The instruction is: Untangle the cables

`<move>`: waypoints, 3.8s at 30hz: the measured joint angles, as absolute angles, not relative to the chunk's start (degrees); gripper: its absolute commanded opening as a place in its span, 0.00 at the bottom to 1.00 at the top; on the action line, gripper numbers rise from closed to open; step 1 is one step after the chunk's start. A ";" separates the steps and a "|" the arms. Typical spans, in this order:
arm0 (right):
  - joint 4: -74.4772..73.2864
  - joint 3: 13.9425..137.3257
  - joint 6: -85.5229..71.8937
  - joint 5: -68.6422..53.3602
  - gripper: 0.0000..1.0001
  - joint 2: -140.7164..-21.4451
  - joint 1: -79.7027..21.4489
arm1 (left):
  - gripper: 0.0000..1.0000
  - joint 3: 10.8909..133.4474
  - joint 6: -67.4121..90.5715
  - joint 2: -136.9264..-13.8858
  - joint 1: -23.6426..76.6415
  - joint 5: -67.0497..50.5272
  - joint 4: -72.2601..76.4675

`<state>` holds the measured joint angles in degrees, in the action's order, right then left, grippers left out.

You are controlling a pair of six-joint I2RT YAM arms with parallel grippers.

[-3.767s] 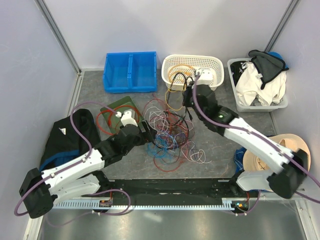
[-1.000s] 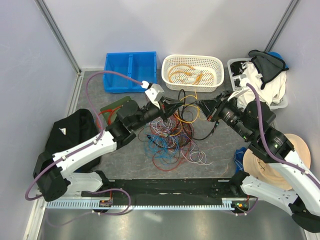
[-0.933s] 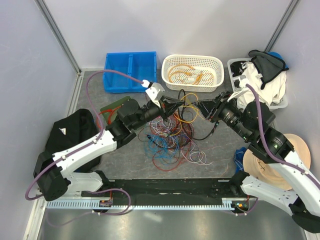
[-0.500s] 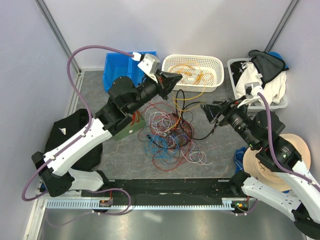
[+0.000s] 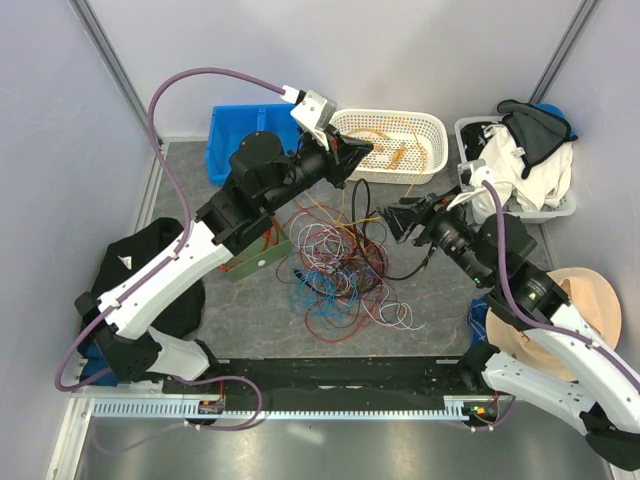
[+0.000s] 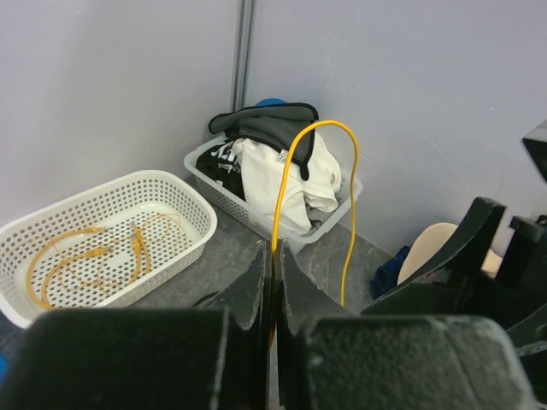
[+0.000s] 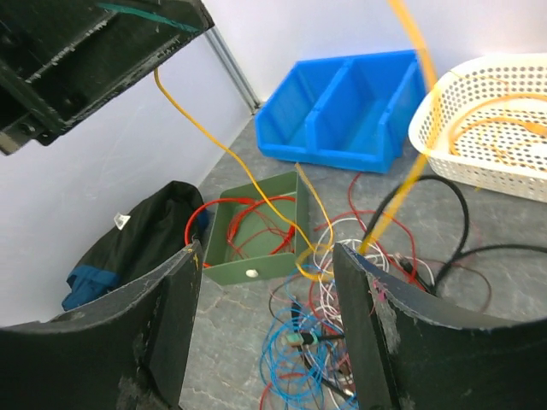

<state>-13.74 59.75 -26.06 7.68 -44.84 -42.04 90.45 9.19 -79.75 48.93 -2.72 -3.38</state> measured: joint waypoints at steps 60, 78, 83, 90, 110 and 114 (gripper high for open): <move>-15.77 87.57 -15.22 28.93 0.00 -60.90 -42.11 | 1.00 75.55 11.79 -70.94 48.88 5.63 -6.31; -14.59 111.13 -8.67 41.45 0.00 -71.07 -42.11 | 0.95 60.80 14.57 -65.54 48.45 13.15 4.38; -8.23 114.26 -1.32 47.00 0.00 -76.84 -41.43 | 0.97 54.30 20.62 -67.18 48.45 9.37 8.34; -1.06 117.32 3.29 48.45 0.00 -87.79 -35.24 | 0.98 38.83 31.42 -69.52 48.47 3.60 18.28; 8.80 124.99 -4.01 47.40 0.00 -104.20 -23.86 | 0.89 46.72 38.30 -79.29 48.58 -1.63 32.95; 9.50 124.97 -7.09 46.87 0.00 -107.72 -21.23 | 0.79 48.14 41.04 -88.92 48.84 -4.34 34.87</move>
